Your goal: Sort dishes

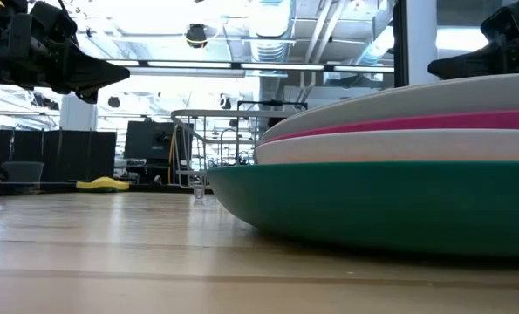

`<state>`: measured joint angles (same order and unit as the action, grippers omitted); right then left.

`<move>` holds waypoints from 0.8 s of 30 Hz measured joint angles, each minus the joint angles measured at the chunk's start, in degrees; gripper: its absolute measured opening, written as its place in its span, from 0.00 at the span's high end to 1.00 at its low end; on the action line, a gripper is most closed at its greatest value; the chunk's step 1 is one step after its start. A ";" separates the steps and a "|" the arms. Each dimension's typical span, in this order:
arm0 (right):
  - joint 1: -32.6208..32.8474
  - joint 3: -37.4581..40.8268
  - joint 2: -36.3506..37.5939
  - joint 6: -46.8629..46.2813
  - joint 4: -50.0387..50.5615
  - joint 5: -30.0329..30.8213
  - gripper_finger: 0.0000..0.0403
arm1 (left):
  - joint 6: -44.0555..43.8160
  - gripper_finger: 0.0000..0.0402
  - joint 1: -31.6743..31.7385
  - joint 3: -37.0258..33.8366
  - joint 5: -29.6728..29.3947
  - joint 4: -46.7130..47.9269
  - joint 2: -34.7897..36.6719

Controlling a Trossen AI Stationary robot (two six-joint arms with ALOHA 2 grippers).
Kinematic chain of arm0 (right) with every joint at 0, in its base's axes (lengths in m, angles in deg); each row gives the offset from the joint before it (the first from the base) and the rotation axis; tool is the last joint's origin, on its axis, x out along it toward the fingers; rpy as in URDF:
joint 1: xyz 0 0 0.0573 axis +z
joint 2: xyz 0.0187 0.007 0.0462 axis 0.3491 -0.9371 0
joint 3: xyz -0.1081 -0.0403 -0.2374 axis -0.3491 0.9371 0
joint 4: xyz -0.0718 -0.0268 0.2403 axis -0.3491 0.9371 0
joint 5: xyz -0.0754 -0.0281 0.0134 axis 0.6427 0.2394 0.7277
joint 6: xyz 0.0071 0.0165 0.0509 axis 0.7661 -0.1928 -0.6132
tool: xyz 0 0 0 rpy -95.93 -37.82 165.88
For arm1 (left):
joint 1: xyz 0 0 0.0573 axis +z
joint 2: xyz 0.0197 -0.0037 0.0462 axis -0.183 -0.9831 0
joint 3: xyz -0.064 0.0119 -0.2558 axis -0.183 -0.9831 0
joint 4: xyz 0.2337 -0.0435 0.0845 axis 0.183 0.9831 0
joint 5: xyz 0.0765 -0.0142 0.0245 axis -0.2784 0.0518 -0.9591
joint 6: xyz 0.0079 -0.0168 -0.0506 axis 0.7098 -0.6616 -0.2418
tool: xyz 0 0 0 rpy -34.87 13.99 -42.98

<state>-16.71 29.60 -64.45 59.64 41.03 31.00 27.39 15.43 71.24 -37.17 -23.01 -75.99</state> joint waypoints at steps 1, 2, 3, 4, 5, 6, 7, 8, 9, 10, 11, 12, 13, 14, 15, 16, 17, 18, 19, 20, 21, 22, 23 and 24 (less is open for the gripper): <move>0.00 0.00 0.01 0.01 0.00 -0.02 1.00 | 0.00 1.00 0.01 0.02 0.00 0.00 0.01; -0.01 0.00 0.01 0.00 0.00 0.00 1.00 | 0.00 1.00 0.01 0.00 0.00 0.01 0.00; 0.01 0.00 0.01 0.00 0.00 -0.01 1.00 | 0.00 1.00 0.01 0.00 0.00 0.00 0.00; 0.01 0.00 0.01 0.00 0.00 -0.02 1.00 | 0.00 1.00 0.02 0.02 0.00 0.00 0.02; 0.01 0.00 0.01 0.00 0.00 0.00 1.00 | 0.00 1.00 0.00 0.00 0.00 0.00 0.00; 0.01 0.00 0.01 0.00 0.00 0.00 1.00 | 0.00 1.00 0.00 0.00 0.00 0.00 0.02; 0.00 0.00 0.01 0.02 0.00 -0.02 1.00 | 0.00 1.00 0.01 0.00 0.00 0.01 0.00; 0.01 0.00 0.01 0.01 0.00 -0.02 1.00 | 0.00 1.00 0.02 0.00 0.00 0.02 0.00; 0.00 0.00 0.01 0.00 0.00 -0.01 1.00 | 0.00 1.00 0.00 0.02 0.00 0.01 0.00; 0.00 0.00 0.01 0.02 0.00 -0.02 1.00 | 0.00 1.00 0.00 0.02 0.00 0.00 0.00; 0.01 0.00 0.01 0.00 0.00 0.00 1.00 | 0.00 1.00 0.01 0.00 0.00 0.00 0.01; 0.01 0.00 0.01 0.00 0.00 0.00 1.00 | 0.00 1.00 0.01 0.02 0.00 0.01 0.00; 0.00 0.00 -0.01 0.02 0.00 -0.02 1.00 | 0.00 1.00 0.01 0.00 0.00 0.00 0.01; -0.01 0.00 0.01 0.00 0.00 0.00 1.00 | 0.00 1.00 0.00 0.02 0.00 0.00 0.02; 0.00 0.00 0.01 0.01 -0.02 -0.02 1.00 | 0.00 1.00 0.02 0.02 0.00 0.02 0.00; 0.01 0.00 0.01 0.00 -0.05 -0.01 1.00 | 0.00 1.00 0.00 0.00 0.00 0.00 0.00; 0.00 0.00 0.01 0.00 -0.15 0.02 1.00 | 0.00 1.00 0.02 0.00 0.00 0.00 0.00; -0.01 0.00 0.01 0.00 -0.26 0.07 1.00 | 0.00 1.00 0.00 0.02 0.00 0.00 0.00; 0.01 0.00 0.01 0.00 -0.42 0.13 1.00 | 0.00 1.00 0.01 0.02 0.00 0.00 0.01; 0.01 0.00 0.01 0.00 -0.56 0.17 1.00 | 0.00 1.00 0.02 0.01 0.00 0.00 0.00; -0.01 0.00 0.01 0.01 -0.68 0.20 1.00 | 0.00 1.00 0.02 0.02 0.00 0.01 0.00; -0.01 0.00 0.01 0.00 -0.69 0.21 1.00 | 0.00 1.00 0.02 0.01 0.00 0.00 0.00; -0.01 0.00 0.01 0.00 -0.71 0.22 1.00 | 0.00 1.00 0.00 0.01 0.00 0.00 0.01; 0.00 0.00 0.01 0.01 -0.69 0.21 1.00 | 0.00 1.00 0.00 0.00 0.00 0.02 0.00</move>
<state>-16.72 29.60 -64.44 59.65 40.33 31.21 27.39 15.43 71.24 -37.17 -22.99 -75.99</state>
